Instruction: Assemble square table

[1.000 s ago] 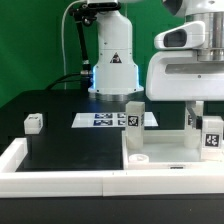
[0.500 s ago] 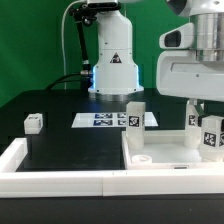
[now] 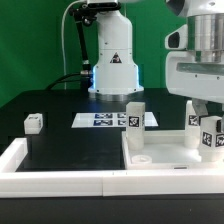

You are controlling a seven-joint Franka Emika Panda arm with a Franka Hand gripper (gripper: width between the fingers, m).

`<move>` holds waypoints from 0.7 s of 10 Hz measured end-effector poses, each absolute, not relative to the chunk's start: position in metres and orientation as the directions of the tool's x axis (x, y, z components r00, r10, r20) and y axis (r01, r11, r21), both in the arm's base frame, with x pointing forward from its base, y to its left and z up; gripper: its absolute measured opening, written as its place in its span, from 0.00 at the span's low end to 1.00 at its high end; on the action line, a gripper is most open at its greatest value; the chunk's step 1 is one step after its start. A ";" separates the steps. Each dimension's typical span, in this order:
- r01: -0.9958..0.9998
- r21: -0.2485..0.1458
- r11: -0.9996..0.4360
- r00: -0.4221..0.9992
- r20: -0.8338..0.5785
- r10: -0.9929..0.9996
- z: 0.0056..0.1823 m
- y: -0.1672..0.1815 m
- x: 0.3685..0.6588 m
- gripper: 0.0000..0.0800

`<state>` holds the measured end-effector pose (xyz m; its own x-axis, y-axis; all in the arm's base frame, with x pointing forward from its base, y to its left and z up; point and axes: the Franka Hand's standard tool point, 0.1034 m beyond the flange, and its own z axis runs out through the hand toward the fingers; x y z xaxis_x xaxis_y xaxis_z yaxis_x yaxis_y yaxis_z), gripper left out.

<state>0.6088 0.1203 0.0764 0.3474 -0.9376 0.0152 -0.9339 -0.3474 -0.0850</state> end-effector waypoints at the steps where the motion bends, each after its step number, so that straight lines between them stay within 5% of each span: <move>1: -0.934 -0.086 -0.347 0.347 0.013 -0.938 0.076 0.120 0.609 0.37; 3: -0.889 -0.075 -0.452 0.452 0.020 -0.892 0.076 0.119 0.607 0.73; 7: -0.765 -0.080 -0.639 0.637 0.042 -0.769 0.078 0.121 0.610 0.81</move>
Offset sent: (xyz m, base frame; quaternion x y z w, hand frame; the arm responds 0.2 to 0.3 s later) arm -0.0011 -0.0001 0.0030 -0.0017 -0.0078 -0.0823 0.9966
